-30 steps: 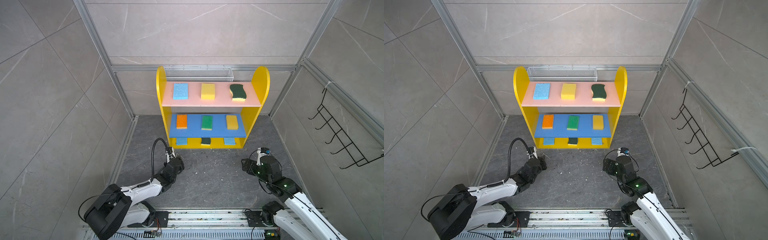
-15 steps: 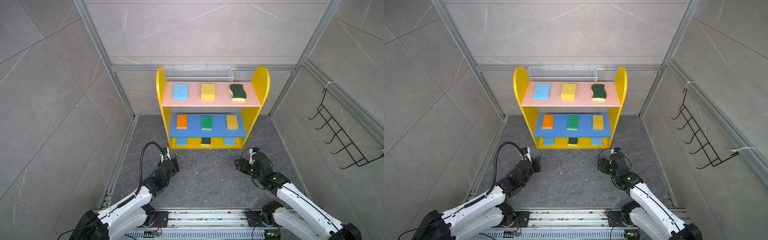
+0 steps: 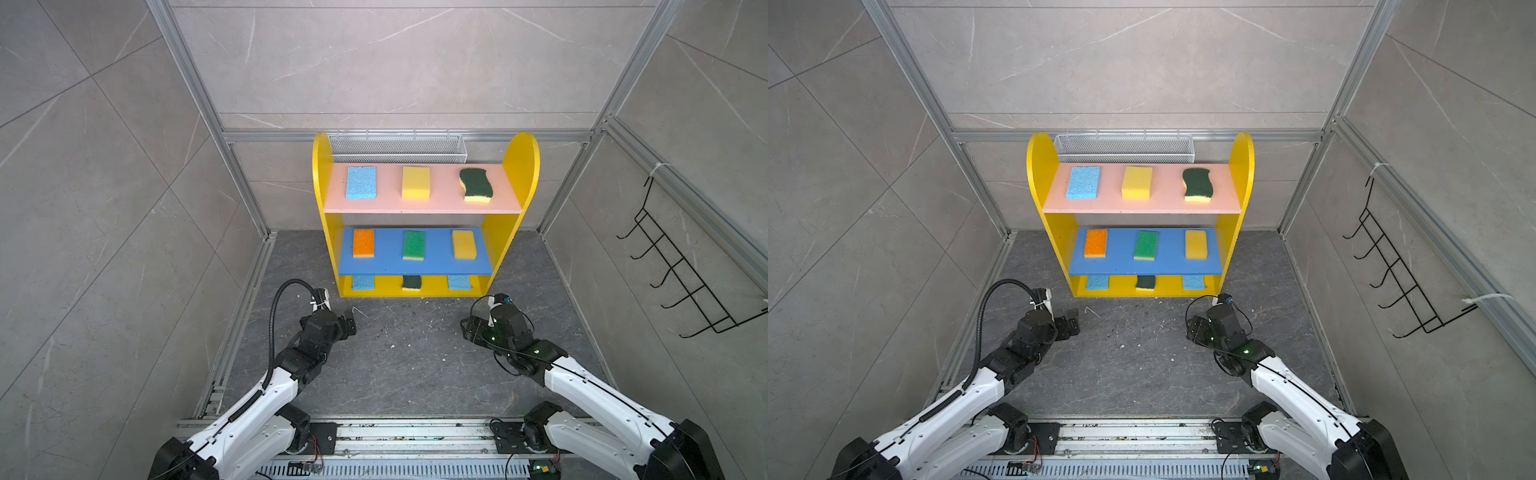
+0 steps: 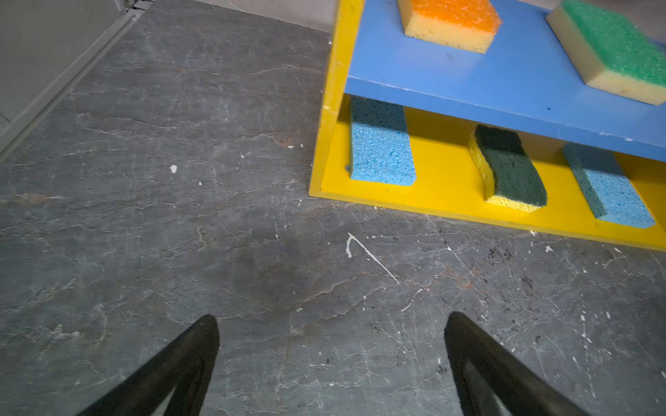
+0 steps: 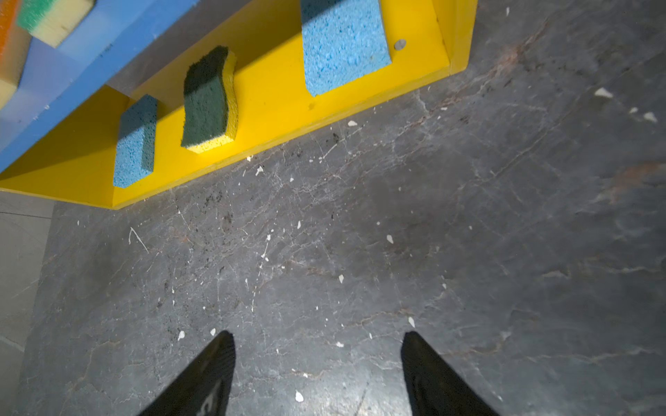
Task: Arrange cleaning sponges on a shelf
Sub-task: Reset both arms
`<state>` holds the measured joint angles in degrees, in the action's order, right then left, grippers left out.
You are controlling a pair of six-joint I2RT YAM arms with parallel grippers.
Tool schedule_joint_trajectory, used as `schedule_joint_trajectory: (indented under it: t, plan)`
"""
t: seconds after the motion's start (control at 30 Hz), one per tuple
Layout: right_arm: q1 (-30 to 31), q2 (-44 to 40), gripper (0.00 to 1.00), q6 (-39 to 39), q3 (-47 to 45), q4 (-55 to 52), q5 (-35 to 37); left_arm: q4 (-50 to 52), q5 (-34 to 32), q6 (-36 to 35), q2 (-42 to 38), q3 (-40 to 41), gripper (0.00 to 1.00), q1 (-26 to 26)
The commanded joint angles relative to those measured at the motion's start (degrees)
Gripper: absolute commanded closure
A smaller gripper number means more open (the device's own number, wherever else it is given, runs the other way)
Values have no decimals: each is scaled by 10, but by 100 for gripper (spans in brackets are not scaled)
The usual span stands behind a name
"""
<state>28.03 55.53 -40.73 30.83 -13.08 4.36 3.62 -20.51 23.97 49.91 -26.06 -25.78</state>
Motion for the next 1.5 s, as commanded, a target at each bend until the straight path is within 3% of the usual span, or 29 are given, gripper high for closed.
schedule_joint_trajectory:
  t: [0.0,0.33,0.67,0.9,1.07,1.3,1.47]
  plan:
    - [3,-1,23,12,27,-25,37,3,48,-28,-17,-14,0,51]
    - [-23,16,17,64,56,-43,100,-52,122,-1,40,-30,0,249]
    - [-164,63,13,128,73,6,61,-195,124,28,154,3,0,406]
    - [-267,115,14,146,62,78,3,-241,90,1,221,-1,0,425]
    - [-314,133,14,165,43,139,-15,-262,116,-13,217,11,0,425]
    - [-350,165,15,179,19,231,-23,-376,113,-46,243,46,0,425]
    - [-353,189,15,206,15,281,-24,-340,150,-63,276,5,0,425]
